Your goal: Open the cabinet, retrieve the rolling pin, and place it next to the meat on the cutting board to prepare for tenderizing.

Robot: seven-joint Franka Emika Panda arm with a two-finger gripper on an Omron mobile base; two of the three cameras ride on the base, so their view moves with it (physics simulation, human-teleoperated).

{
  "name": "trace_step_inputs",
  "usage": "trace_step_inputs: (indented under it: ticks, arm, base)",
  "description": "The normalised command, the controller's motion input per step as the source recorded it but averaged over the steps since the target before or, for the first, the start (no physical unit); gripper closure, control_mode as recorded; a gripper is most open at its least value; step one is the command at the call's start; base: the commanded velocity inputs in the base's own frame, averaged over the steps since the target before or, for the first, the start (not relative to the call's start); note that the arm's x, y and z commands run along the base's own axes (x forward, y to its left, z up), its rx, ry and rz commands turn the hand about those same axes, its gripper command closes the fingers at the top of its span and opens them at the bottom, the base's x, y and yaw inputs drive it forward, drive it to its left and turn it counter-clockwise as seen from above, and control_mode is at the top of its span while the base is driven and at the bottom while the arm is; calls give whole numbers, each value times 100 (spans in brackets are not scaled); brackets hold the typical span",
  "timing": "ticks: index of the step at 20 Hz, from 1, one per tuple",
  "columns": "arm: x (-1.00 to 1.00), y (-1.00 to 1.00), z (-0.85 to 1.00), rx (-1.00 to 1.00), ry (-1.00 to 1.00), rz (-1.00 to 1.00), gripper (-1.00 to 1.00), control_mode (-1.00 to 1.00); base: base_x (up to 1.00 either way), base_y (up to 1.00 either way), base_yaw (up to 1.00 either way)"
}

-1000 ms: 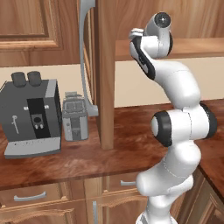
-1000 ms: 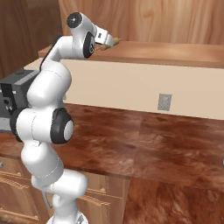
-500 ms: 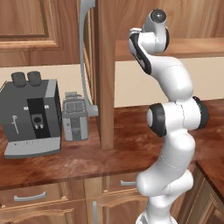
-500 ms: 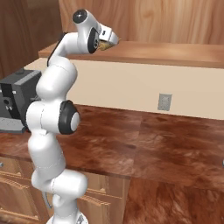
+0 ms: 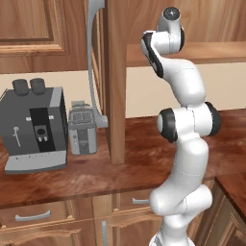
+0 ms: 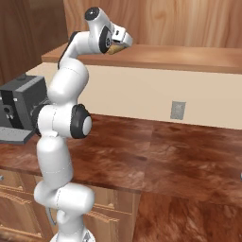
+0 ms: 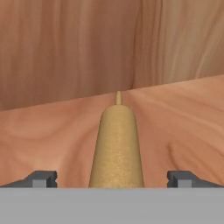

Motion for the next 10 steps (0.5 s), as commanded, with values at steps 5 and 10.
trace_step_inputs:
  ticks: [5, 10]
  arm:
    - [11, -2, -15, 0, 4, -1, -100, -100]
    - [15, 0, -17, 0, 1, 0, -100, -100]
  base:
    - [0, 0, 0]
    - [0, 0, 0]
